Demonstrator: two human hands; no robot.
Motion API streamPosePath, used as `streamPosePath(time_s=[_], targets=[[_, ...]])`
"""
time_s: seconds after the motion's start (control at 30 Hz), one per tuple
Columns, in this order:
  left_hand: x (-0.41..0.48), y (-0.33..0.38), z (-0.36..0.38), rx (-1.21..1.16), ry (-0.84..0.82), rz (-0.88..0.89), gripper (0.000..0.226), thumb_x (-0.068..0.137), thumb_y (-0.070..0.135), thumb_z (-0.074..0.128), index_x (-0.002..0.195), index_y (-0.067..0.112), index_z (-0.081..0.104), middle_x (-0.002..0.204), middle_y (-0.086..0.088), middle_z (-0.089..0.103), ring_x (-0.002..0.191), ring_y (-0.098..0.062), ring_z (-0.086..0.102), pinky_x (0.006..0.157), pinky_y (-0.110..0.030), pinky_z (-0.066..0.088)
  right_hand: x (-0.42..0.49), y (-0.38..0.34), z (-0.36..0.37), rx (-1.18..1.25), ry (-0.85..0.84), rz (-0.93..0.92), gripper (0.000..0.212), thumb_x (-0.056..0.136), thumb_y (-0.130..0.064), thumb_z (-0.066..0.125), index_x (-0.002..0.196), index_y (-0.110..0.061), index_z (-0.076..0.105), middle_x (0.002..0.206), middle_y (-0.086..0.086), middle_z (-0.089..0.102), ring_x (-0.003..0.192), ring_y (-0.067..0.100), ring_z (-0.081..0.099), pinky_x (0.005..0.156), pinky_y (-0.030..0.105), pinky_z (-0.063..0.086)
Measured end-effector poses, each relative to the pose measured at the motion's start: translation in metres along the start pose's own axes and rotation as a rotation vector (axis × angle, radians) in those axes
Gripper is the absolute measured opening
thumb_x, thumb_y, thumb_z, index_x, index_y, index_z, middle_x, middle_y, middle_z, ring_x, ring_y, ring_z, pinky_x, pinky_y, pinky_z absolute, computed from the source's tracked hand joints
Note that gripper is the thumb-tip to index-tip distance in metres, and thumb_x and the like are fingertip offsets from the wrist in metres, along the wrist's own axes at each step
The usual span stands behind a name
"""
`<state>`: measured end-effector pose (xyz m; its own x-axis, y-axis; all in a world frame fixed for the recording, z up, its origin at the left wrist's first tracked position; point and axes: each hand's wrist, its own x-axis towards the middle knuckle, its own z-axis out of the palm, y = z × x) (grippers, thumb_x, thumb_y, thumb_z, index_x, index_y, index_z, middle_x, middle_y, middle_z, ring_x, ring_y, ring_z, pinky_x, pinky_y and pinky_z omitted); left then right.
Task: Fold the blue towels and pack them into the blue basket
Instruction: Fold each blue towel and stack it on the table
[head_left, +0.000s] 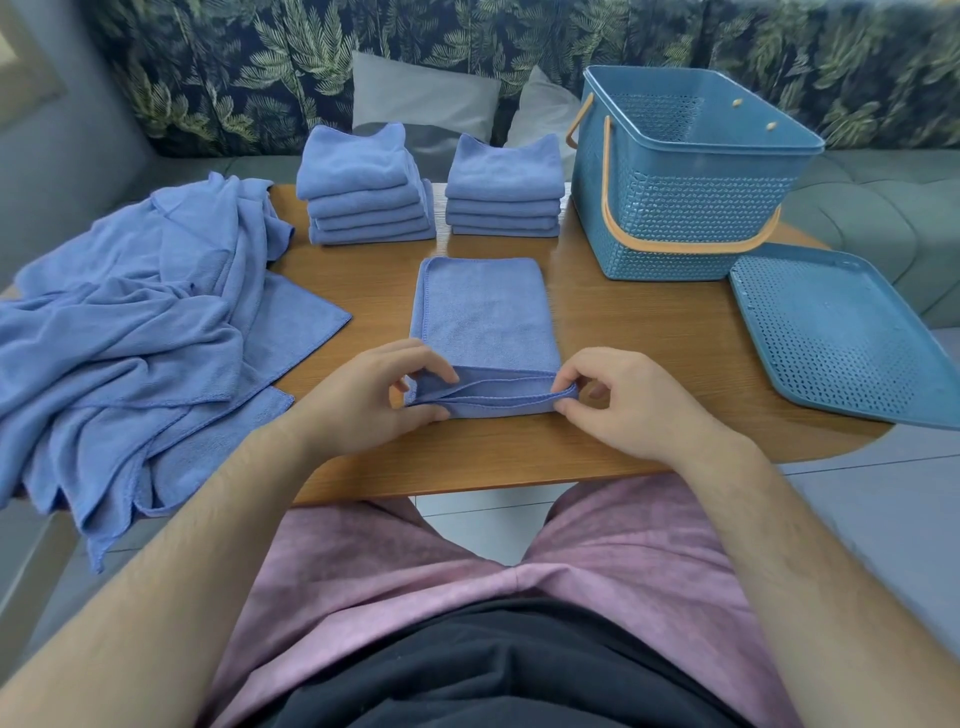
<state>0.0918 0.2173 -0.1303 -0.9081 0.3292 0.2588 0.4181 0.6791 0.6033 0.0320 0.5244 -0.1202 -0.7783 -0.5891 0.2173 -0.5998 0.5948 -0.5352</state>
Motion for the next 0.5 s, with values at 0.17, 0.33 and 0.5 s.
streamPosePath(time_s=[0.17,0.33,0.5], targets=[[0.0020,0.0037,0.0043,0.000,-0.018,0.034,0.026,0.092,0.011,0.071,0.108,0.031,0.068,0.110,0.017,0.060,0.103,-0.016,0.059,0.081,-0.027,0.048,0.0001,-0.0005,0.0007,0.002,-0.003,0.007,0.012,0.083,-0.018,0.076,0.090,-0.025,0.069,0.091,-0.016,0.065,0.079,0.011,0.061,0.078,0.038,0.054],[0.0011,-0.0008,0.0051,0.026,-0.060,0.028,0.029,0.095,0.010,0.067,0.110,0.035,0.072,0.109,0.021,0.060,0.100,-0.012,0.060,0.079,-0.026,0.049,-0.0003,-0.0021,0.0004,0.006,-0.005,0.027,0.012,0.083,-0.018,0.076,0.090,-0.025,0.070,0.090,-0.017,0.065,0.078,0.010,0.061,0.078,0.036,0.054],[0.0010,-0.0031,0.0047,0.050,-0.038,-0.011,0.032,0.089,0.022,0.076,0.117,0.035,0.068,0.106,0.019,0.062,0.094,-0.009,0.058,0.077,-0.019,0.047,-0.0007,-0.0039,-0.0013,0.009,-0.018,0.052,0.013,0.083,-0.019,0.077,0.089,-0.027,0.069,0.091,-0.017,0.065,0.078,0.008,0.060,0.078,0.034,0.053]])
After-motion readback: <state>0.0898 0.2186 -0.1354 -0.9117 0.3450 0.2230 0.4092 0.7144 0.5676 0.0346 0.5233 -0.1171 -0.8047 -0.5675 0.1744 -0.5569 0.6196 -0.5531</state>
